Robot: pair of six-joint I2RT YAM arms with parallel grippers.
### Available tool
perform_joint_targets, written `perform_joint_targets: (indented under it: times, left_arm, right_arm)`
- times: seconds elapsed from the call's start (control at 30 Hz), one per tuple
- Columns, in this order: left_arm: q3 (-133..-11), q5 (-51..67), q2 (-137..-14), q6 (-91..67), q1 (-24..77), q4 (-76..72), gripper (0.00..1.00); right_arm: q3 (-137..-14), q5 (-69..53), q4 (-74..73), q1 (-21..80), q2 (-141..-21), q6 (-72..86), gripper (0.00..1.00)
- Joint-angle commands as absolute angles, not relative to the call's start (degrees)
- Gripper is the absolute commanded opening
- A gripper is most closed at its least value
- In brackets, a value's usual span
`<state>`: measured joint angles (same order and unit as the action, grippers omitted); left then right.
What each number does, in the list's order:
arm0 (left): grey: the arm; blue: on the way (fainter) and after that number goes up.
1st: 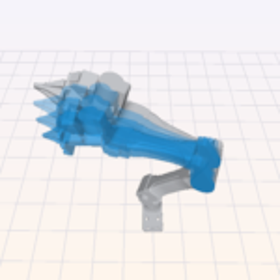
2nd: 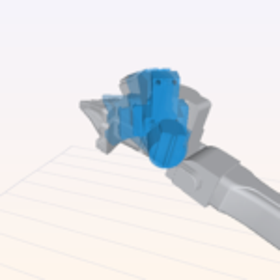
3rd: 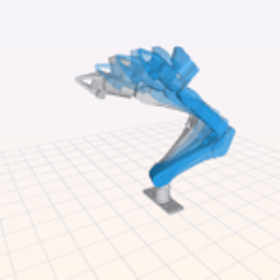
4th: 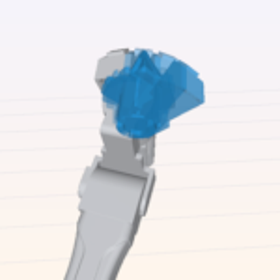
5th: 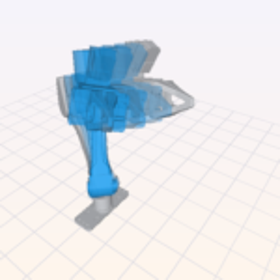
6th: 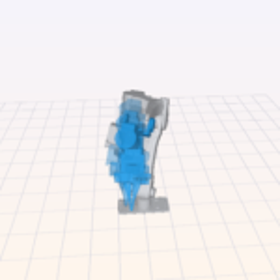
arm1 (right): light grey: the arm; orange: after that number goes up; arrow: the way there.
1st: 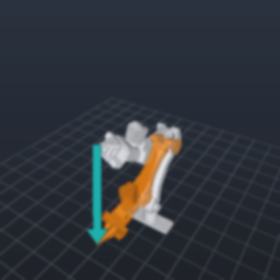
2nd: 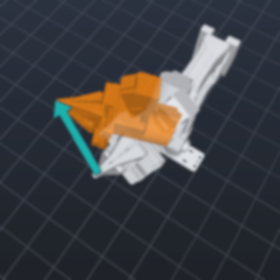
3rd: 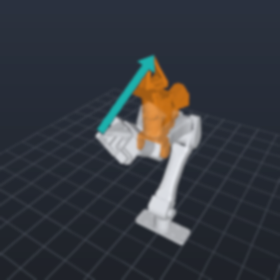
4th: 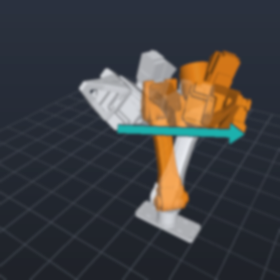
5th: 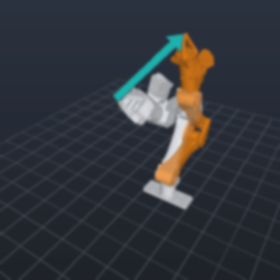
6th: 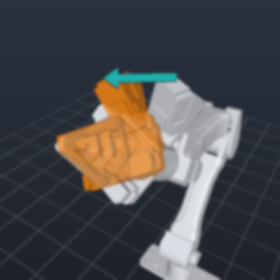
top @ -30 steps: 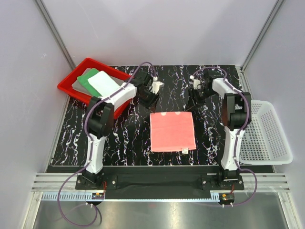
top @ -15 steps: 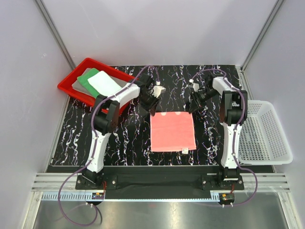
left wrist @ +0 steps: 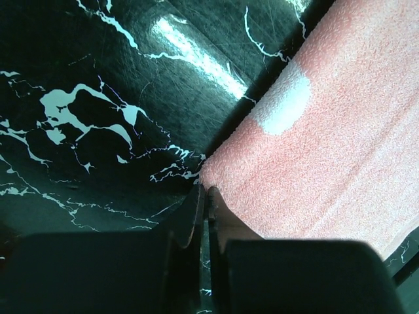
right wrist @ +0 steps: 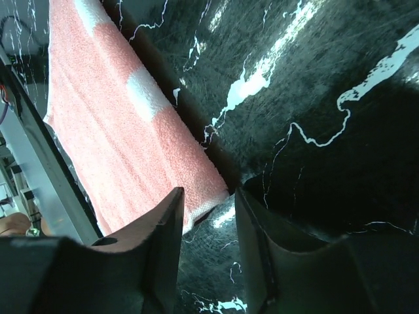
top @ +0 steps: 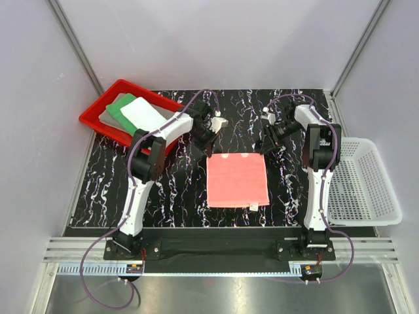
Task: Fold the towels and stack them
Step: Fold the towel
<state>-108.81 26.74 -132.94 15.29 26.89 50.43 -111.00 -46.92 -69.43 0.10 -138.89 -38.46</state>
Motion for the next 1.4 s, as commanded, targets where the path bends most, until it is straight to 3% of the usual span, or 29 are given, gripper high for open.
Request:
perform_joint_targets:
  times: [0.0,0.3,0.47,1.17,1.3,1.37]
  left_arm:
    - [-111.18,28.12,-133.42,16.52,26.37,50.45,0.00]
    - [-112.06,27.25,-133.68,16.44,25.84,50.36,0.00]
    - [-112.15,26.63,-133.59,16.17,25.49,50.27,0.00]
    - [-112.68,27.60,-133.86,15.21,25.05,49.48,0.00]
    - [-113.03,26.46,-133.77,15.12,24.79,49.31,0.00]
    - [-113.03,25.84,-133.59,15.03,24.61,48.96,0.00]
  right_arm:
    - [-113.20,-47.81,-69.26,0.26,-139.92,-40.43,0.45]
    - [-114.43,-47.20,-70.84,0.35,-140.63,-40.43,0.42]
    - [-114.26,-45.70,-71.63,0.44,-140.45,-40.60,0.34]
    - [-114.08,-44.74,-68.64,3.78,-141.68,-39.29,0.39]
    - [-114.00,-44.47,-68.38,3.87,-141.86,-39.11,0.15]
    - [-114.43,-44.12,-67.24,3.87,-141.42,-38.67,0.11]
